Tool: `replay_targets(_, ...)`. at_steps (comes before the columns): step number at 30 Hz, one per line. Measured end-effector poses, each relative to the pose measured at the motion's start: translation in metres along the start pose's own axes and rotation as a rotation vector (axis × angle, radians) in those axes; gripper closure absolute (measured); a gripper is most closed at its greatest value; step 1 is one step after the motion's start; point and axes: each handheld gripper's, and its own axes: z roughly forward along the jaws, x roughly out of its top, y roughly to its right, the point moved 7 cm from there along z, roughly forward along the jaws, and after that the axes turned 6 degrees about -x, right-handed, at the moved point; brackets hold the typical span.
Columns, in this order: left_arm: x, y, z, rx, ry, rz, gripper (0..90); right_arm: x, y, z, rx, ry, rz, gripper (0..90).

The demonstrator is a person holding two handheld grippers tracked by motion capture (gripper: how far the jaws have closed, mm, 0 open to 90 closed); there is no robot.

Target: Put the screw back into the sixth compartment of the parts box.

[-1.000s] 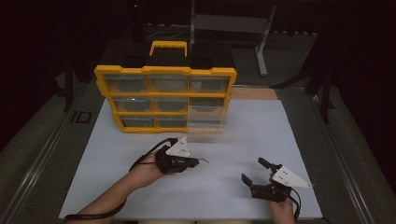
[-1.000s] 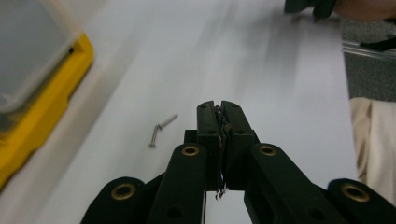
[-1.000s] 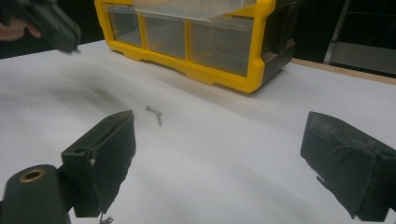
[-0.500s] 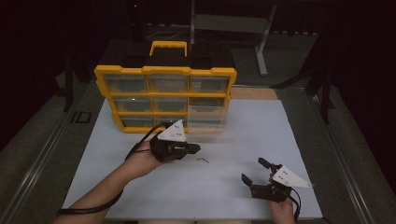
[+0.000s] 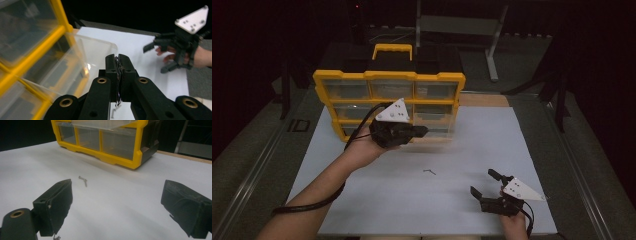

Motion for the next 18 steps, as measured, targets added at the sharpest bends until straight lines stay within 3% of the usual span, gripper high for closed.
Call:
replay_targets(10, 0.022, -0.028, 0.008, 0.068, 0.01, -0.027, 88.5, 0.0, 0.0, 0.0, -0.003, -0.001, 0.001, 10.6)
replay_targets(18, 0.027, -0.044, 0.022, 0.086, 0.016, -0.064, 88.5, -0.001, 0.0, 0.001, 0.004, -0.004, 0.002, 10.6)
